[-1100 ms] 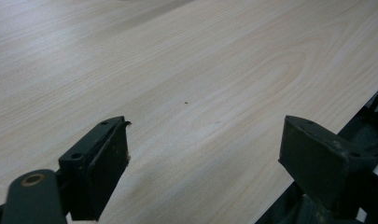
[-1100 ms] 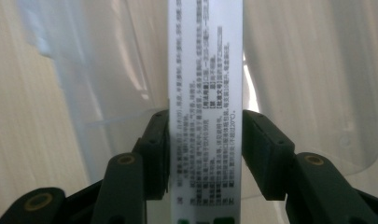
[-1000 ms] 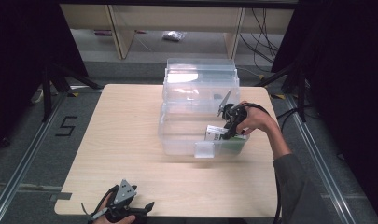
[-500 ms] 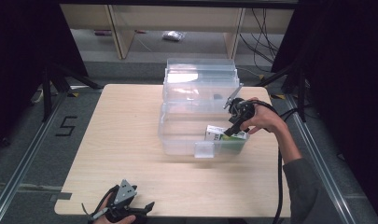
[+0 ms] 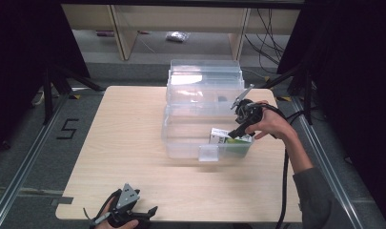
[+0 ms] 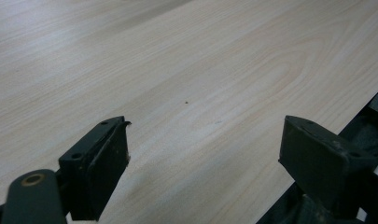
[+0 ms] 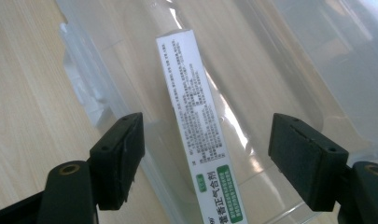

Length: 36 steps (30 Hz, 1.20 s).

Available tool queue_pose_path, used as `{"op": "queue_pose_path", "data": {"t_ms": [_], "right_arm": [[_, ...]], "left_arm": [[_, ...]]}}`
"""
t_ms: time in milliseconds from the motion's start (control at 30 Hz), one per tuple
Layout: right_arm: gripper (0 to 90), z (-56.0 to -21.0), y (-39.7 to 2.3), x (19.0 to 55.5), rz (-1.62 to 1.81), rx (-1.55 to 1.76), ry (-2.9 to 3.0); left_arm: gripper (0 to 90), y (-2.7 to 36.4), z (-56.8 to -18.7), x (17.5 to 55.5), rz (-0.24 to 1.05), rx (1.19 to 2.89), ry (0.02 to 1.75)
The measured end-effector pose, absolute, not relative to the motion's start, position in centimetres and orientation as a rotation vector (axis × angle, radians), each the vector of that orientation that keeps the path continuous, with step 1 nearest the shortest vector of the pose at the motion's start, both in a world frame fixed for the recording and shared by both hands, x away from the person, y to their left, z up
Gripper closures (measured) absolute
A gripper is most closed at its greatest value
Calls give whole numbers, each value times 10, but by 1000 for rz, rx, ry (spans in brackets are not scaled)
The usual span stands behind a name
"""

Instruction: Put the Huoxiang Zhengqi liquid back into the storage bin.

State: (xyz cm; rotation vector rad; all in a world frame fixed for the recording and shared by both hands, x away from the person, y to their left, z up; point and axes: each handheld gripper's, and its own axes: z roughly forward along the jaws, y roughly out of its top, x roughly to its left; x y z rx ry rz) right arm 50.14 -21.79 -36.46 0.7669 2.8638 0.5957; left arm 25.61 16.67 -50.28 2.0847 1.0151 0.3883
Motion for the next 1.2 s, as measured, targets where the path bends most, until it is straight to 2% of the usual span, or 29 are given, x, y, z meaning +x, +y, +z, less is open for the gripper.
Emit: {"op": "queue_pose_path", "data": {"t_ms": [733,1200], "right_arm": [[264,-363,-230,481,689,909,2750],[215,-365,-228,463,759,936,2696]], "left_arm": [[150,165,-505,256,373,2052,1033],[150,166,-504,256,374,2067,1025]]}}
